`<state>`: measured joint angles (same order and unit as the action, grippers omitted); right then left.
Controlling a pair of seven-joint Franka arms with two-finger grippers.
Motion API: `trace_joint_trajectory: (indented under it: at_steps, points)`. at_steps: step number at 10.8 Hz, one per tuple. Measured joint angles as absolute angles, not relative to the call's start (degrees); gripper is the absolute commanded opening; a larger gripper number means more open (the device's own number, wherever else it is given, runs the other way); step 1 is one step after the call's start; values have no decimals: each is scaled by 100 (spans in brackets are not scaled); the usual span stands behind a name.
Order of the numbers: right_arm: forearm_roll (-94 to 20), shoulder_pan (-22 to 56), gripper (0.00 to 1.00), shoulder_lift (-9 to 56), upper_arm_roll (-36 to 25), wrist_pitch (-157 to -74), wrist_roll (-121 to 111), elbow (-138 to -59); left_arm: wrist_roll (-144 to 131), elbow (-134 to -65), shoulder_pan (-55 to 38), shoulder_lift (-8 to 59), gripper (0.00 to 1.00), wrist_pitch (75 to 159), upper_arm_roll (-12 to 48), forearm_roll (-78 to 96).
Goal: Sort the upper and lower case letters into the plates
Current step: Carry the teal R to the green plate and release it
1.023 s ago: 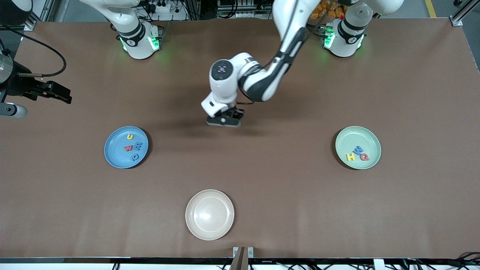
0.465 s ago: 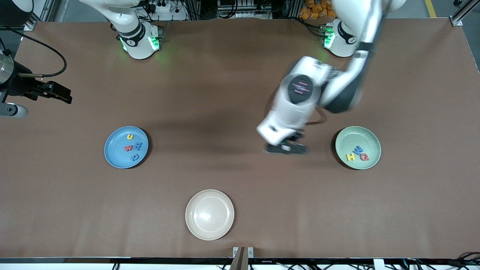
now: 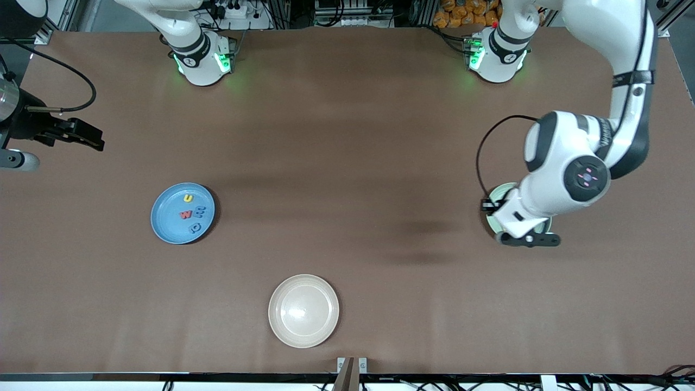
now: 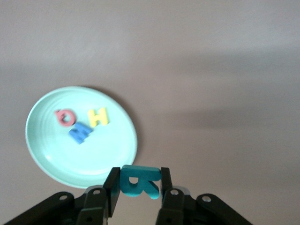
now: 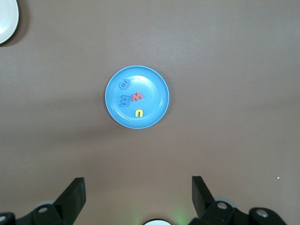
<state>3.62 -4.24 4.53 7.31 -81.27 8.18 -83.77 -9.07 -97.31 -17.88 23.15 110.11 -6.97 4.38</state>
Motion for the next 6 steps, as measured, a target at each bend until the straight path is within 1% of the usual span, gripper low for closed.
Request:
trace_joint_trajectory:
  at_steps: [1, 2, 3, 4, 6]
  points:
    - [362, -424, 100, 452, 729, -8134, 818, -8379, -906, -9931, -1659, 2321, 27, 11020, -736, 438]
    - [361, -424, 100, 452, 727, -8137, 818, -8379, -906, -10078, -1616, 2326, 46, 11030, -814, 438]
    - [361, -424, 100, 452, 727, -8139, 818, -8379, -906, -10182, -1612, 2346, 72, 11050, -888, 438]
    - [360, -424, 100, 452, 726, -8141, 818, -8379, -906, -10239, -1612, 2381, 100, 11081, -962, 438]
    - [360, -424, 100, 452, 726, -8142, 818, -8379, -902, -10241, -1614, 2420, 100, 11133, -1088, 438]
